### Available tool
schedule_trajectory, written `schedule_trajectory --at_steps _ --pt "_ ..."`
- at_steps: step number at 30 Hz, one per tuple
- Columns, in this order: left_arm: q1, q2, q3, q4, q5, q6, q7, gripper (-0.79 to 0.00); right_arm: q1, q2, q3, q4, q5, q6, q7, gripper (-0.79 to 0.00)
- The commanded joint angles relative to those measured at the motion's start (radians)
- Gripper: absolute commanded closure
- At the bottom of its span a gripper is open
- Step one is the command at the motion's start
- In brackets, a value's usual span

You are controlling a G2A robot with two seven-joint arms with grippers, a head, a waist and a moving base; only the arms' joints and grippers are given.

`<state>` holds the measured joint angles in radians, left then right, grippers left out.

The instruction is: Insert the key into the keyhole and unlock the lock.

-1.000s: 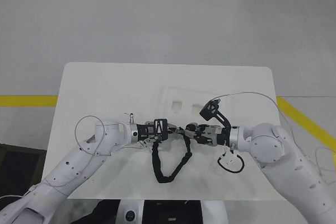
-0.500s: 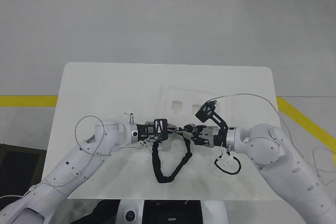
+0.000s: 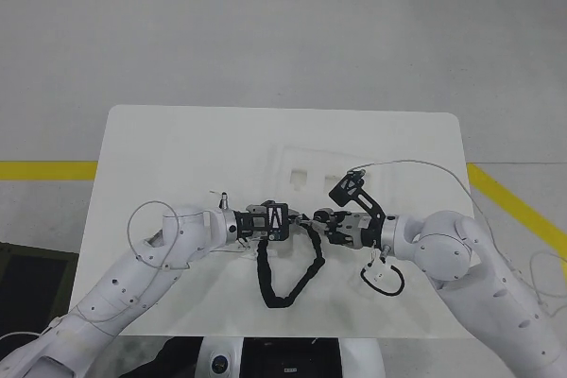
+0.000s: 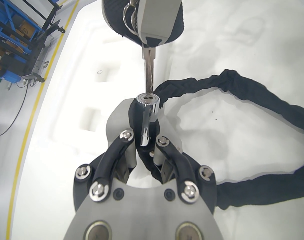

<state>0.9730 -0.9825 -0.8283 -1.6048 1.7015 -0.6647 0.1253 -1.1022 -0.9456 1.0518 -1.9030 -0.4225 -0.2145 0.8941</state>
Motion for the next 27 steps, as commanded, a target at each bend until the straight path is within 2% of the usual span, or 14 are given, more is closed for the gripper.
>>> schedule_trajectory --at_steps 1,7,27 --pt "0.009 0.001 -0.007 -0.018 0.009 0.006 -0.018 0.000 0.001 0.000 0.002 -0.001 0.002 0.003 0.010 0.000" --pt "0.027 0.002 -0.020 -0.048 0.021 0.004 -0.038 0.000 0.005 -0.002 0.011 0.011 0.022 -0.014 0.003 0.000" --pt "0.033 -0.009 -0.048 -0.054 0.022 0.001 -0.077 0.000 0.002 -0.004 0.018 0.034 0.060 -0.082 0.012 0.000"
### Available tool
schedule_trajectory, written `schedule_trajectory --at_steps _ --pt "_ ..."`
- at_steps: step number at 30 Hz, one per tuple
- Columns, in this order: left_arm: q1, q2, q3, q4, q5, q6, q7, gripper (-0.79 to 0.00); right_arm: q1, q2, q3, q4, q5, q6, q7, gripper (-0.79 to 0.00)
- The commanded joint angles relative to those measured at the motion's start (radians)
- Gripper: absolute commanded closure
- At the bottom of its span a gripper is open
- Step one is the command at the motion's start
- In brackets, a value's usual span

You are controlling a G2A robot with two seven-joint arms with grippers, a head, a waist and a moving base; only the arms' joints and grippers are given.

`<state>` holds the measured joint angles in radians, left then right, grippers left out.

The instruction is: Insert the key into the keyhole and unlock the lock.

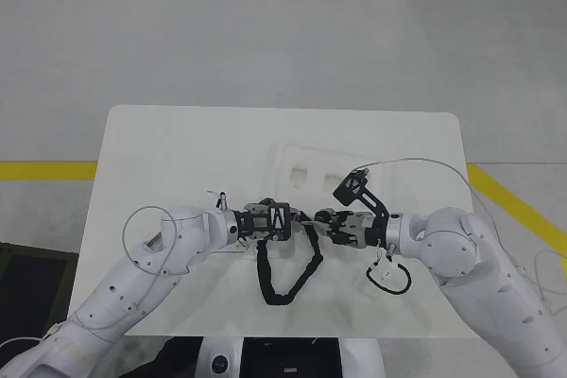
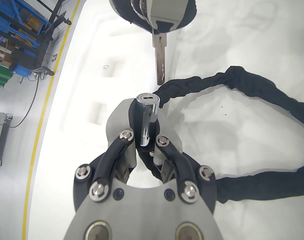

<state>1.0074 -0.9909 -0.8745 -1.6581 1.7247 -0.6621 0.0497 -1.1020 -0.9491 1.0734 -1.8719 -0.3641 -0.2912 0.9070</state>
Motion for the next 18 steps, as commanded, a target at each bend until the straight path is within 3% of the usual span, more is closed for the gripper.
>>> schedule_trajectory --at_steps 1,18 --pt "-0.002 -0.001 -0.003 -0.001 -0.003 -0.004 -0.003 0.000 0.004 -0.002 -0.006 0.005 0.002 -0.008 -0.003 0.000" --pt "0.012 -0.003 -0.014 -0.012 0.000 -0.009 -0.005 0.000 0.002 -0.006 0.004 0.028 -0.013 -0.037 -0.072 0.000"
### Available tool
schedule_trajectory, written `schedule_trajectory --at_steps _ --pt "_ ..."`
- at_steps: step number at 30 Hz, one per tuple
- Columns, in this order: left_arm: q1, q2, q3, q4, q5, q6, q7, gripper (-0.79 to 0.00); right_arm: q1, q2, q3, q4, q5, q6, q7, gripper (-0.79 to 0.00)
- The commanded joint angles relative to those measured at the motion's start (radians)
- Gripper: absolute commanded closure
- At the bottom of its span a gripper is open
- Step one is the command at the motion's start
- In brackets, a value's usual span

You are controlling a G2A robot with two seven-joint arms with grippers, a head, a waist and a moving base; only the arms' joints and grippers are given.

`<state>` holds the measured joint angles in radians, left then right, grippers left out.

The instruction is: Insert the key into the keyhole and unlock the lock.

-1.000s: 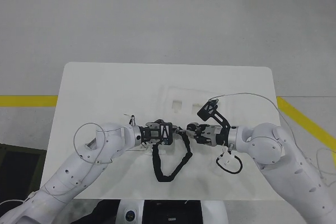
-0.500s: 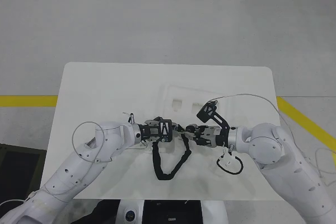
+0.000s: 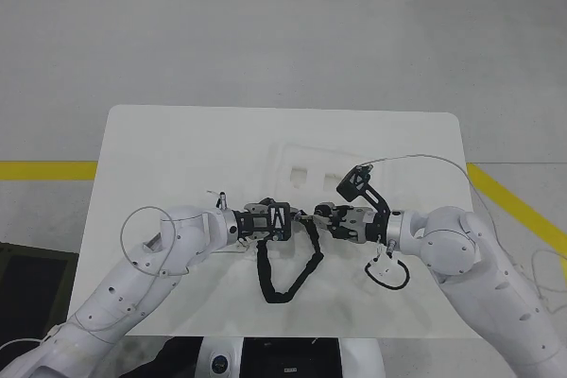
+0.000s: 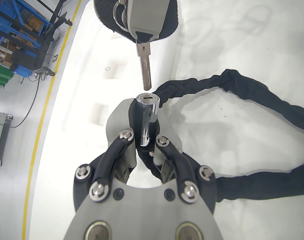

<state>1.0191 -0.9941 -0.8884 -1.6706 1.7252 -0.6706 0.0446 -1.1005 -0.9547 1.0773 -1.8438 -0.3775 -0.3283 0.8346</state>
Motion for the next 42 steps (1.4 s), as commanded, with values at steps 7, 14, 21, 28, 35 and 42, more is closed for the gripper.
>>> schedule_trajectory --at_steps 7,14,21,28,35,42 --pt "0.019 0.005 -0.016 -0.008 -0.014 -0.051 -0.038 0.000 -0.037 0.007 0.044 0.011 0.024 -0.030 -0.028 0.000" --pt "0.017 0.004 -0.010 -0.025 -0.052 -0.180 -0.169 0.000 -0.092 0.020 0.115 -0.007 0.043 -0.049 -0.032 0.000" --pt "-0.003 -0.012 0.026 -0.018 -0.036 -0.147 -0.236 0.000 -0.115 0.025 0.145 -0.008 0.056 -0.056 -0.031 0.000" --pt "-0.037 -0.030 0.061 0.033 -0.055 -0.152 -0.244 -0.252 -0.115 0.025 0.149 0.005 0.067 -0.064 -0.031 0.000" --pt "-0.047 -0.036 0.057 0.066 -0.085 -0.169 -0.234 -0.286 -0.110 0.023 0.141 0.013 0.072 -0.067 -0.032 0.000" --pt "-0.038 -0.032 0.029 0.079 -0.113 -0.190 -0.223 -0.305 -0.104 0.021 0.136 0.018 0.074 -0.069 -0.030 0.000"
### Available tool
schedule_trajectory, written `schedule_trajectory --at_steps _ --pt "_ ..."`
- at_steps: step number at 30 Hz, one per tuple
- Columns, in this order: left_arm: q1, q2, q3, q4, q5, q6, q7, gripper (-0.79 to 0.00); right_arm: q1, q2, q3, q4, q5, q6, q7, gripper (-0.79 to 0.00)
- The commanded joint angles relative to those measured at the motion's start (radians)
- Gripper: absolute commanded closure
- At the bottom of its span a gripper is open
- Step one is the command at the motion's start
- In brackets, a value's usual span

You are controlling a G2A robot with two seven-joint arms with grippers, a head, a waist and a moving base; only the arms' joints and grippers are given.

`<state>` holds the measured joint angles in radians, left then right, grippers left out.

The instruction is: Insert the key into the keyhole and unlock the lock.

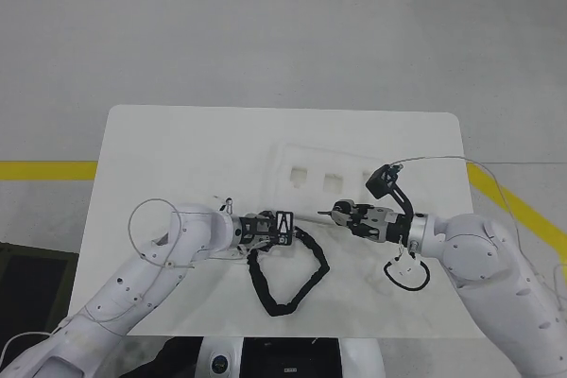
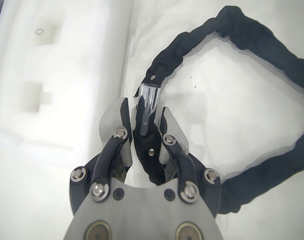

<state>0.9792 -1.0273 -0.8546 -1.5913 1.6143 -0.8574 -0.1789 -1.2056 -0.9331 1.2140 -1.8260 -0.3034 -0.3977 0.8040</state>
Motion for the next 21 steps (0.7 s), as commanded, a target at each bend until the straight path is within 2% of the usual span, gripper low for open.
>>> schedule_trajectory --at_steps 1,7,11,16,21 --pt "0.004 0.002 -0.008 -0.001 -0.004 -0.005 0.000 -0.317 0.001 -0.001 -0.002 0.000 0.000 0.001 0.000 0.000" --pt "0.012 0.003 -0.021 -0.004 -0.018 -0.019 -0.016 -0.336 0.004 -0.003 -0.010 -0.001 -0.004 0.003 -0.004 0.000" --pt "0.009 0.000 -0.021 0.008 -0.034 -0.019 -0.033 -0.289 0.005 -0.003 -0.011 -0.001 -0.002 0.006 -0.005 0.000" --pt "-0.005 -0.007 -0.013 0.025 -0.055 -0.024 -0.048 -0.200 0.001 -0.003 -0.008 0.000 -0.002 0.005 -0.007 0.000" --pt "-0.026 -0.016 0.002 0.043 -0.083 -0.034 -0.068 0.000 -0.005 -0.002 -0.001 -0.001 0.000 0.000 -0.007 0.000"
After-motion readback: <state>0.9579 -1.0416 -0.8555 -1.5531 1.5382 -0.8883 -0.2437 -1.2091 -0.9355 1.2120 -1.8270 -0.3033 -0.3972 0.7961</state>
